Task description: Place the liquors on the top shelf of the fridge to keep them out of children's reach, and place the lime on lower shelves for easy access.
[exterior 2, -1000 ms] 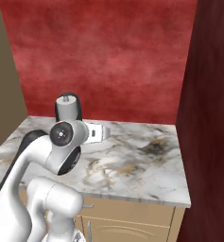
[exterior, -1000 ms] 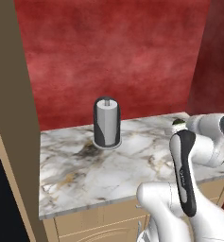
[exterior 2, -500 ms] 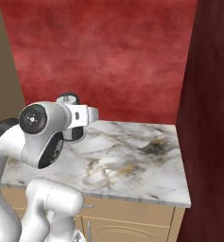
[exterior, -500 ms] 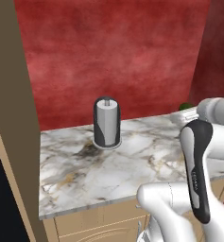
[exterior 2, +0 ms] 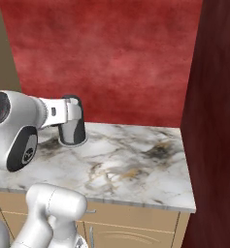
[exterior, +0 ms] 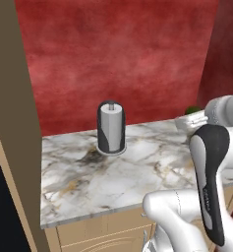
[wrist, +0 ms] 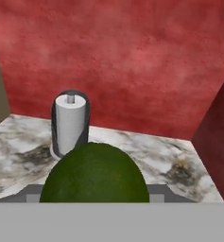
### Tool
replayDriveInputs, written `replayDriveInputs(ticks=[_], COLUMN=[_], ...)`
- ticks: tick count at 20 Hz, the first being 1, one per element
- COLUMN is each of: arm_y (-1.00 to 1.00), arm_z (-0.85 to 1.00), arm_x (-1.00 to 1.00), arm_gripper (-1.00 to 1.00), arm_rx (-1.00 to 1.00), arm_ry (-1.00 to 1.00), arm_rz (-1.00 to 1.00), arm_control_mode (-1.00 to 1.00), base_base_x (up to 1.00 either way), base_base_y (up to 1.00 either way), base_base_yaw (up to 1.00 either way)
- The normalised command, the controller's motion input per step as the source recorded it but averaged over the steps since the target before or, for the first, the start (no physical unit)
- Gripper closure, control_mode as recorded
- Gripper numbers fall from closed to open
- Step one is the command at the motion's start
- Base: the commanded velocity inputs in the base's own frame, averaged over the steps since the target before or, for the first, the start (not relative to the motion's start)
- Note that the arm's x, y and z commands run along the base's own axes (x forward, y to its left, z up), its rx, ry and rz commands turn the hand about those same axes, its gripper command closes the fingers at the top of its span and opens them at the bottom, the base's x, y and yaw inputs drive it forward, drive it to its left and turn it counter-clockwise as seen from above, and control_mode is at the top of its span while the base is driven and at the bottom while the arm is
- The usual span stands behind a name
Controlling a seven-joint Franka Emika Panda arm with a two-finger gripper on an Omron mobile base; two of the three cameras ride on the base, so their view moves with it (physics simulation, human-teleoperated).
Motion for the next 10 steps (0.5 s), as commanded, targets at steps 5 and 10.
replayDriveInputs(ticks=[5, 10], arm_y=[0.14, 0.19], arm_z=[0.0, 0.05], arm_x=[-0.57, -0.32], arm_gripper=[1.0, 1.0], arm_rx=[0.01, 0.02], arm_ry=[0.09, 0.13], arm_rz=[0.0, 0.0], arm_control_mode=[-1.0, -1.0], base_base_x=[0.0, 0.0], base_base_y=[0.0, 0.0], base_base_yaw=[0.0, 0.0])
